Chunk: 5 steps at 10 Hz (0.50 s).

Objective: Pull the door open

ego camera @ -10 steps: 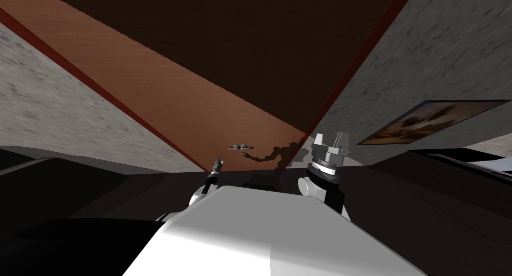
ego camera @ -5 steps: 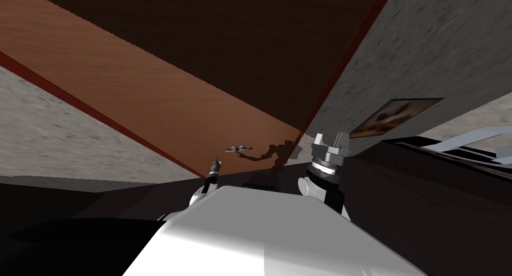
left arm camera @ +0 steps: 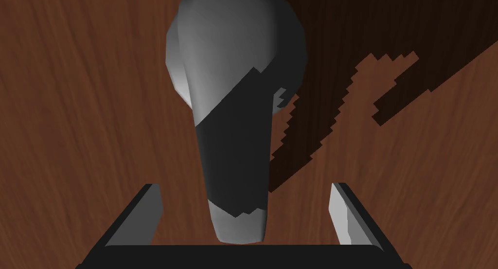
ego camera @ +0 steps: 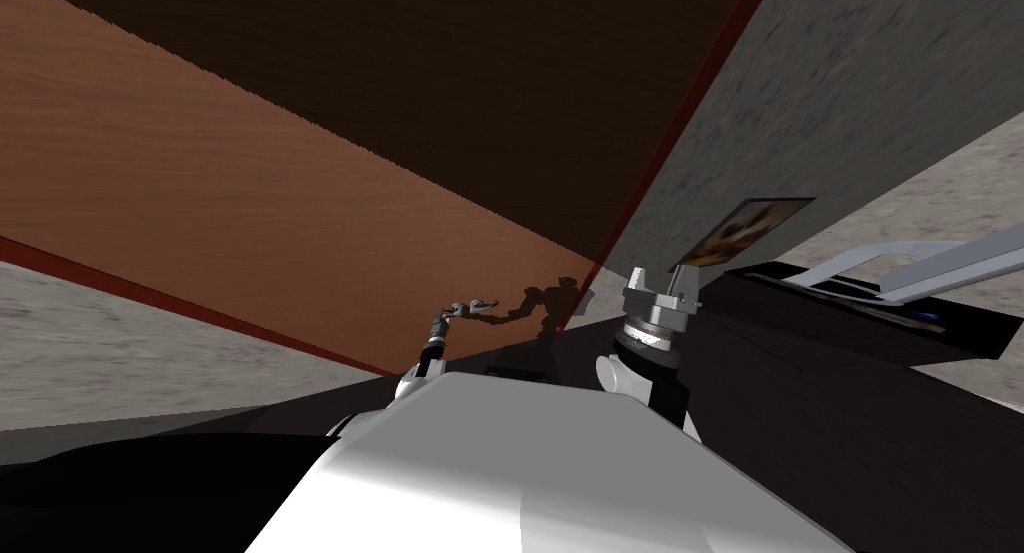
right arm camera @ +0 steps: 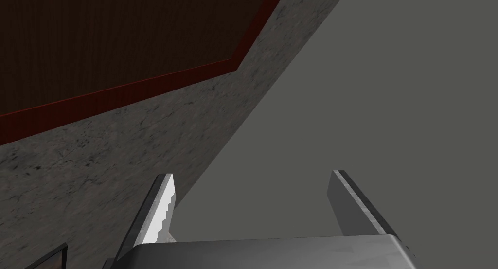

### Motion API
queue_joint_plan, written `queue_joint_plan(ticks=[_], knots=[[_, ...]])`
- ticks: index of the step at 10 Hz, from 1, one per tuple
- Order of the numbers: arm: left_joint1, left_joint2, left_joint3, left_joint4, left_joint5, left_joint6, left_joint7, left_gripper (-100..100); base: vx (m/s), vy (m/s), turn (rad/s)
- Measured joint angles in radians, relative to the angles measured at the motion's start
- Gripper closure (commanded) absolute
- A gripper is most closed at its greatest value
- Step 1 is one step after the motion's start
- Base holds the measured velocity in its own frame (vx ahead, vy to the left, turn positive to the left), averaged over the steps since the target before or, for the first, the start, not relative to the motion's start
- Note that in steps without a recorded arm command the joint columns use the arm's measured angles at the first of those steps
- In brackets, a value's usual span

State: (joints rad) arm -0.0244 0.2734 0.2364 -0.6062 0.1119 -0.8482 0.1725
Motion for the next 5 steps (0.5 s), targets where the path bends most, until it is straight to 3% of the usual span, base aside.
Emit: queue_joint_plan(ticks=[5], knots=[[0.002,-0.001,-0.001,-0.005,-0.001,0.006,-0.001,100,-0.010,0.002,-0.005]])
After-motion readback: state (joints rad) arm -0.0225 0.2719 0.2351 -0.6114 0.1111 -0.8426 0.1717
